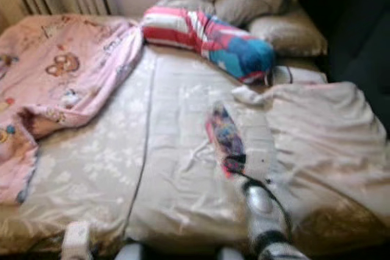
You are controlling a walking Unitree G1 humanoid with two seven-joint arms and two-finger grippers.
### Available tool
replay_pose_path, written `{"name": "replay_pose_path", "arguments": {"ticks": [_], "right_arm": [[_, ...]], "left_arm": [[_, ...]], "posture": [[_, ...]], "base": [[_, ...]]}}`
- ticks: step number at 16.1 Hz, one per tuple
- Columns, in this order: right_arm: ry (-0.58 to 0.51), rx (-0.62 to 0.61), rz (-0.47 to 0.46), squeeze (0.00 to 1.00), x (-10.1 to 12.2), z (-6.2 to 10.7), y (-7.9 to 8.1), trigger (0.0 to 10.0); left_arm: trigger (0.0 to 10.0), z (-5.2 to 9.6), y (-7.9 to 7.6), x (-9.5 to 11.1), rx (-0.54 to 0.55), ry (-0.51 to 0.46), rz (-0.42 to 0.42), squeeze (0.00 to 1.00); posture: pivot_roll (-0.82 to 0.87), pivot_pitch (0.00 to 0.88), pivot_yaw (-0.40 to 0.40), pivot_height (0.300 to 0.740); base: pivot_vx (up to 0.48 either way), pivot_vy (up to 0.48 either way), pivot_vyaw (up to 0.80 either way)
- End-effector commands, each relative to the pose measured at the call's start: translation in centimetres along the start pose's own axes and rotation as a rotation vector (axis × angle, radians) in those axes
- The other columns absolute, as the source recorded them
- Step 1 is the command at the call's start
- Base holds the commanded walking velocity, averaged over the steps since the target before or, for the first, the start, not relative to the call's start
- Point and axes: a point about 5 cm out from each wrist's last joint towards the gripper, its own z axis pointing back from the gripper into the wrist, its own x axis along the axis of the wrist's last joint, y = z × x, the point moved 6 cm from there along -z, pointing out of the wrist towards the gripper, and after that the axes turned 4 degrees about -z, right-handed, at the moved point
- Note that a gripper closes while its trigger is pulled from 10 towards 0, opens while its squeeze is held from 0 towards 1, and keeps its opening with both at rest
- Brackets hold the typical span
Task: Clean up the room
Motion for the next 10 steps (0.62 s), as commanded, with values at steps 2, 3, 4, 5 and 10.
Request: {"name": "replay_pose_path", "arguments": {"ticks": [2, 3, 4, 5, 10], "right_arm": [[-0.057, 0.005, -0.016, 0.00, 1.6, -0.5, 0.7, 10.0], [-0.058, 0.007, -0.020, 0.00, 1.6, -0.5, 0.8, 10.0], [-0.057, 0.009, -0.018, 0.00, 1.5, -0.5, 0.9, 10.0], [-0.059, 0.011, -0.026, 0.00, 1.5, -0.5, 0.9, 10.0], [-0.015, -0.055, -0.175, 0.00, 0.6, -0.4, -0.2, 10.0]], "left_arm": [[10.0, 0.5, 1.2, -1.7, 0.024, 0.042, 0.004, 0.00], [10.0, 0.5, 1.2, -1.7, 0.024, 0.043, 0.003, 0.00], [10.0, 0.5, 1.2, -1.8, 0.024, 0.046, 0.001, 0.00], [10.0, 0.5, 1.3, -1.8, 0.025, 0.046, 0.000, 0.00], [10.0, 0.7, 1.9, -1.9, 0.027, 0.037, -0.020, 0.00]], "posture": [[0.14, 0.120, -0.023, 0.643], [0.14, 0.121, -0.023, 0.643], [0.14, 0.121, -0.022, 0.643], [0.14, 0.125, -0.020, 0.643], [0.16, 0.156, -0.003, 0.643]], "base": [[0.384, 0.000, 0.00], [0.394, 0.000, 0.00], [0.398, 0.000, 0.00], [0.394, 0.000, 0.00], [0.143, 0.000, 0.00]]}}
